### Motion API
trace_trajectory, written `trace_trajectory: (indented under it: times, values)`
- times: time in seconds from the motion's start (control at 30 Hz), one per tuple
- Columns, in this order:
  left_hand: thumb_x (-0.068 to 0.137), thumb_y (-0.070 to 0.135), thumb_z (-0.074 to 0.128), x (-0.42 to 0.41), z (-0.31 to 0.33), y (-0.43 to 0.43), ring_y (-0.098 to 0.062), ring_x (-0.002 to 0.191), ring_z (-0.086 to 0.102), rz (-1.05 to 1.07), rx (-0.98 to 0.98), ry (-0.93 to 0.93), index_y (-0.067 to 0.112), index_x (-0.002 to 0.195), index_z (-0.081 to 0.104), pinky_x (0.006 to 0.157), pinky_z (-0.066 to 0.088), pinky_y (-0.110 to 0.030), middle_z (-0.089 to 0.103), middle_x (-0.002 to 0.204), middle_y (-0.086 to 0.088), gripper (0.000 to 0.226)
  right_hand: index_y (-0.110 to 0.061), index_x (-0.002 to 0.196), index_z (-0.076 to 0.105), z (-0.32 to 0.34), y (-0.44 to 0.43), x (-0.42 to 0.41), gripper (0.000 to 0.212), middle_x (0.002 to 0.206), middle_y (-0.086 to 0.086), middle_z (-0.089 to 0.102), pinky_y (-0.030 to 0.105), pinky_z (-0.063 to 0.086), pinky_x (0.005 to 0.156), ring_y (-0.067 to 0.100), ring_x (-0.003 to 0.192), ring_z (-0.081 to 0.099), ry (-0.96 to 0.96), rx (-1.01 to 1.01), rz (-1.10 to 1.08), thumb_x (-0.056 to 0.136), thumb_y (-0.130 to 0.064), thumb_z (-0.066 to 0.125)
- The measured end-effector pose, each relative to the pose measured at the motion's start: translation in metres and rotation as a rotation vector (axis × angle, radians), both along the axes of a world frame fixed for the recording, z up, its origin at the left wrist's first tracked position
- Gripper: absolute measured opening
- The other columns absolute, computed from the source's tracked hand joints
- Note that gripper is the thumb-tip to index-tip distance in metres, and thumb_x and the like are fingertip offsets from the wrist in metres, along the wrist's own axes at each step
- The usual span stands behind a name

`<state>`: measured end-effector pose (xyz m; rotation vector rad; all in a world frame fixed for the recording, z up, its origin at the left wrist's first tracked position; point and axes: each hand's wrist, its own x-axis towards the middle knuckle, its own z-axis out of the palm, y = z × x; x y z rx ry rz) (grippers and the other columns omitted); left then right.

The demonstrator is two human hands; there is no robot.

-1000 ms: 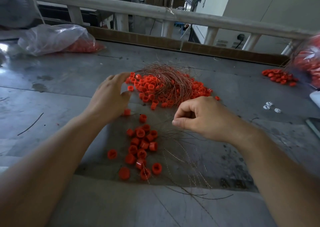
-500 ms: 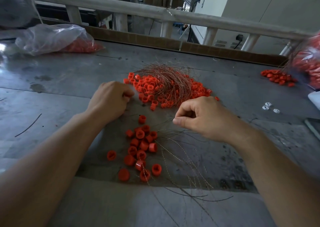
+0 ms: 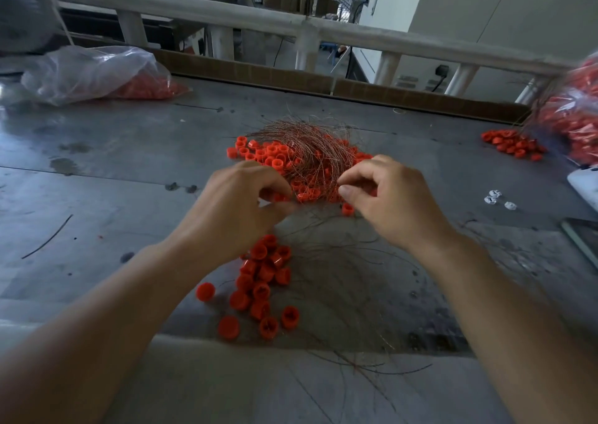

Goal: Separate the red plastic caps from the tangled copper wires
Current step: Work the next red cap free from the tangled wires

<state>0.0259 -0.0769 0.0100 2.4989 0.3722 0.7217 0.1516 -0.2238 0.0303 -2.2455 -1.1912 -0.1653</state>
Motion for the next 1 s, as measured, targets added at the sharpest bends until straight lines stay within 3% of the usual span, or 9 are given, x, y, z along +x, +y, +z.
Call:
trace_trajectory:
  times: [0.07,0.17,0.27,0.37,0.57,0.67,0.77,0.87,1.0]
  values:
    - [0.077,0.027,0.071,0.002,-0.003,-0.002,0.010,0.074,0.049,-0.041,0.034,0.025,0.026,0.084,0.068,0.066,0.037,-0.004,0.050,0.080,0.026,0.008,-0.016,0.097,0.070,-0.007,0.005,-0.002,0.015,0.115,0.000,0.057,0.017,0.031,0.091,0.012,0.107,0.049,-0.062,-0.068,0.044,0.084,-0.021,0.065]
    - [0.077,0.029,0.070,0.002,-0.003,-0.003,0.012,0.074,0.046,-0.051,0.039,0.035,0.028,0.084,0.066,0.070,0.034,0.001,0.050,0.081,0.024,0.008,-0.018,0.112,0.065,-0.014,0.011,-0.004,0.028,0.147,0.002,0.032,0.020,0.007,0.105,0.016,0.137,0.021,-0.141,-0.155,0.087,0.085,-0.025,0.063]
    - [0.076,0.030,0.071,0.001,-0.002,-0.004,0.014,0.073,0.046,-0.065,0.027,0.049,0.034,0.079,0.060,0.071,0.033,0.003,0.052,0.083,0.022,0.012,-0.019,0.125,0.055,-0.020,0.013,-0.001,0.039,0.155,0.002,0.010,0.020,-0.006,0.105,0.014,0.142,0.001,-0.157,-0.201,0.079,0.087,-0.028,0.060]
    - [0.077,0.028,0.071,0.000,-0.001,-0.006,0.013,0.073,0.046,-0.081,0.028,0.062,0.033,0.079,0.060,0.071,0.031,0.004,0.052,0.082,0.022,0.012,-0.017,0.131,0.048,-0.022,0.012,-0.001,0.045,0.155,-0.002,0.008,0.019,-0.004,0.105,0.009,0.141,0.000,-0.121,-0.174,0.098,0.088,-0.026,0.059]
    - [0.077,0.026,0.071,-0.001,-0.001,-0.009,0.012,0.071,0.045,-0.090,0.046,0.061,0.021,0.087,0.069,0.070,0.029,0.004,0.050,0.080,0.022,0.011,-0.012,0.134,0.045,-0.023,0.013,-0.002,0.048,0.145,-0.001,0.038,0.001,-0.002,0.099,0.007,0.137,0.020,-0.095,-0.069,0.157,0.089,-0.021,0.058]
    - [0.077,0.026,0.071,-0.001,-0.001,-0.009,0.010,0.073,0.045,-0.094,0.042,0.059,0.020,0.087,0.069,0.071,0.031,0.002,0.054,0.083,0.016,0.012,-0.009,0.126,0.054,-0.021,0.012,-0.005,0.039,0.134,0.003,0.050,0.014,0.016,0.105,0.012,0.130,0.036,-0.080,0.022,0.127,0.088,-0.018,0.059]
    - [0.077,0.026,0.071,-0.001,-0.001,-0.010,0.010,0.072,0.047,-0.090,0.026,0.056,0.021,0.088,0.069,0.069,0.033,0.002,0.053,0.081,0.020,0.012,-0.005,0.106,0.067,-0.015,0.009,-0.008,0.024,0.110,0.006,0.064,0.025,0.038,0.096,0.018,0.107,0.056,-0.108,0.223,0.085,0.083,-0.011,0.065]
    - [0.077,0.021,0.071,-0.001,-0.001,-0.010,0.010,0.072,0.054,-0.081,-0.020,0.028,0.021,0.088,0.070,0.068,0.036,0.002,0.054,0.077,0.025,0.011,-0.005,0.090,0.070,-0.010,0.006,-0.009,0.012,0.089,-0.003,0.062,0.026,0.048,0.081,0.014,0.087,0.060,-0.139,0.365,0.047,0.079,-0.008,0.067]
    - [0.078,0.017,0.071,-0.002,-0.001,-0.011,0.020,0.081,0.050,-0.068,-0.063,-0.009,0.021,0.094,0.070,0.069,0.034,0.005,0.053,0.074,0.029,0.017,-0.006,0.084,0.064,-0.008,0.004,-0.006,0.006,0.077,-0.012,0.057,0.017,0.048,0.071,0.007,0.074,0.058,-0.129,0.444,0.006,0.080,-0.002,0.066]
